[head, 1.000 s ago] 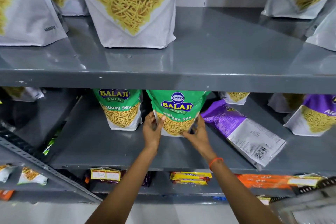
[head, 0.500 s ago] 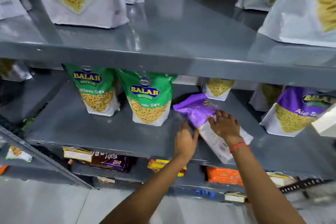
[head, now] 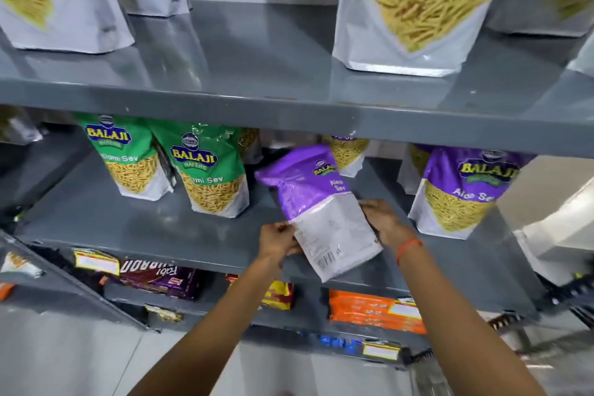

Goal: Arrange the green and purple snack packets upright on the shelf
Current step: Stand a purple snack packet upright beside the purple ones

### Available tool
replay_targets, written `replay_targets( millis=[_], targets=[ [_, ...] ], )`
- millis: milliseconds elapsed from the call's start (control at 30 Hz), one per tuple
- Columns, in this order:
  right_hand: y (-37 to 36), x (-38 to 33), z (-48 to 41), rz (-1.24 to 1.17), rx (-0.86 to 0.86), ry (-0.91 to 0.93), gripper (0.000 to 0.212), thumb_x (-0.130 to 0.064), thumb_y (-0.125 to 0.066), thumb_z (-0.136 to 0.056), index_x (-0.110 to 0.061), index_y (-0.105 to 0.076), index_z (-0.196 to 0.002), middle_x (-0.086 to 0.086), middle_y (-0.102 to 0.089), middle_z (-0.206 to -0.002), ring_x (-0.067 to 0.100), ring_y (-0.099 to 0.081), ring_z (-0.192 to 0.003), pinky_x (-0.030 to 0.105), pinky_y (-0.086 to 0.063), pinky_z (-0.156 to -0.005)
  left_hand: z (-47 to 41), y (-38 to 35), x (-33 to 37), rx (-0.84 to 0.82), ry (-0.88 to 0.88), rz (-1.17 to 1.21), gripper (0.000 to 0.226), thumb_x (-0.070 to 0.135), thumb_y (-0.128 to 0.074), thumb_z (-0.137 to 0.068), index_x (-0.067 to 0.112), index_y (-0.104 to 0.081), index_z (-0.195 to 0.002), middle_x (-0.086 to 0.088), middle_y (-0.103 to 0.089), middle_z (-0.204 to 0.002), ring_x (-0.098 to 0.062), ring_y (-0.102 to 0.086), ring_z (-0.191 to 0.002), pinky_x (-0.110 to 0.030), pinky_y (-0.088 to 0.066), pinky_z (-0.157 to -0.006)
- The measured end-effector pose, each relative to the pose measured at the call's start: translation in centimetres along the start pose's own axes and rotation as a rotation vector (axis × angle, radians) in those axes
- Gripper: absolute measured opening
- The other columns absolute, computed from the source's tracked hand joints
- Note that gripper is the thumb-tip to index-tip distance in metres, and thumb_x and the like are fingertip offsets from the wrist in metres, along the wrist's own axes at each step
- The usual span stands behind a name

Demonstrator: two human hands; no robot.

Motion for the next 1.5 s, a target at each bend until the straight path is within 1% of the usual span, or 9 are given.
replay_targets(
  millis=[167, 467, 700, 833, 1033, 1133, 1267, 1400, 1500],
  targets=[
    [2.8, -3.2, 0.5, -0.135, 0.213, 0.289, 0.021, 0.006, -0.041, -0.092, 0.004, -0.061, -0.099, 0.012, -0.058, -0.097, 0.008, -0.050, -0.070, 0.020, -0.041, -0.071, -1.2, -1.5, 5.0, -0.026, -0.281, -0.070, 0.045, -0.002, -0.052, -0.088, 0.022, -0.049, -0.050, 0.016, -0.052, -0.036, -0.009, -0.044, -0.061, -0.030, -0.039, -0.062],
    [3.8, -2.4, 0.9, 0.057, 0.306, 0.427, 0.022, 0.017, -0.041, -0.082, 0.012, -0.056, -0.097, 0.022, -0.062, -0.100, 0.019, -0.053, -0.085, 0.021, -0.041, -0.080, -1.1, -3.4, 6.6, 0.168, -0.525, -0.320, 0.012, 0.004, -0.066, -0.077, 0.010, -0.056, -0.077, -0.027, -0.059, -0.084, -0.029, -0.060, -0.083, -0.041, -0.047, -0.080],
    [0.6, -0.6, 4.6, 0.014, 0.145, 0.495, 0.030, 0.028, -0.035, -0.072, 0.008, -0.057, -0.070, 0.016, -0.064, -0.101, -0.003, -0.059, -0.079, 0.019, -0.045, -0.074, 1.6, -7.4, 3.4, -0.080, -0.546, -0.302, 0.069, 0.035, -0.080, -0.066, 0.015, -0.048, -0.124, -0.004, -0.056, -0.119, -0.014, -0.054, -0.109, -0.028, -0.047, -0.094],
    [-0.7, 1.6, 6.2, -0.122, 0.188, 0.476, 0.046, 0.025, -0.037, -0.078, -0.016, -0.050, -0.063, 0.012, -0.064, -0.115, 0.014, -0.061, -0.105, 0.023, -0.045, -0.089, -0.1, -7.1, 3.5, -0.151, -0.452, -0.247, 0.087, 0.033, -0.087, -0.055, 0.021, -0.036, -0.124, 0.008, -0.057, -0.113, -0.009, -0.059, -0.100, 0.002, -0.043, -0.071],
    [-0.2, 0.6, 5.1, -0.150, 0.189, 0.469, 0.041, 0.021, -0.052, -0.076, -0.016, -0.057, -0.093, 0.008, -0.061, -0.111, 0.015, -0.060, -0.102, 0.028, -0.053, -0.088, -2.8, -5.9, 5.0, -0.179, -0.482, -0.394, 0.081, 0.034, -0.086, -0.048, 0.017, -0.051, -0.119, -0.015, -0.059, -0.114, -0.028, -0.050, -0.111, -0.039, -0.048, -0.096],
    [-0.4, -0.6, 2.4, -0.178, 0.039, 0.345, 0.081, 0.011, -0.068, -0.074, -0.011, -0.027, -0.140, -0.004, -0.036, -0.132, 0.009, -0.041, -0.121, 0.022, -0.046, -0.098, -4.0, -5.2, 5.8, -0.305, -0.433, -0.242, 0.072, 0.005, -0.084, -0.058, 0.007, -0.043, -0.117, -0.017, -0.061, -0.121, -0.018, -0.063, -0.098, -0.028, -0.058, -0.082],
    [-0.9, -1.0, 1.4, -0.037, -0.012, 0.361, 0.091, -0.005, -0.083, -0.062, -0.026, -0.031, -0.134, -0.005, -0.045, -0.128, 0.007, -0.053, -0.113, 0.018, -0.053, -0.088, -4.6, -4.7, 6.2, -0.411, -0.393, -0.215, 0.053, -0.011, -0.071, -0.068, 0.000, -0.048, -0.114, -0.024, -0.062, -0.117, -0.015, -0.066, -0.088, -0.022, -0.058, -0.077],
    [-0.6, -1.6, 1.6, -0.038, 0.154, 0.365, 0.084, -0.014, -0.088, -0.057, -0.017, -0.043, -0.128, 0.009, -0.048, -0.128, 0.028, -0.049, -0.123, 0.051, -0.046, -0.103, -4.3, -5.1, 7.5, -0.421, -0.398, -0.212, 0.044, -0.006, -0.068, -0.075, -0.002, -0.052, -0.116, -0.022, -0.062, -0.120, -0.027, -0.060, -0.100, -0.054, -0.047, -0.100],
    [0.0, -0.4, 2.7, -0.065, 0.185, 0.341, 0.091, -0.035, -0.083, -0.064, -0.019, -0.032, -0.138, 0.009, -0.042, -0.143, 0.026, -0.040, -0.133, 0.053, -0.040, -0.108, -3.1, -6.2, 6.4, -0.335, -0.486, -0.340, 0.063, 0.012, -0.069, -0.080, 0.007, -0.037, -0.135, -0.013, -0.048, -0.139, -0.027, -0.046, -0.128, -0.048, -0.035, -0.112]
  ],
)
Point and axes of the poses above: each hand's wrist, its own z-axis away from the middle knuckle, its own y-axis out of the back of the hand, x = y × z, the point moved 8 cm from there along -z, towards the middle knuckle
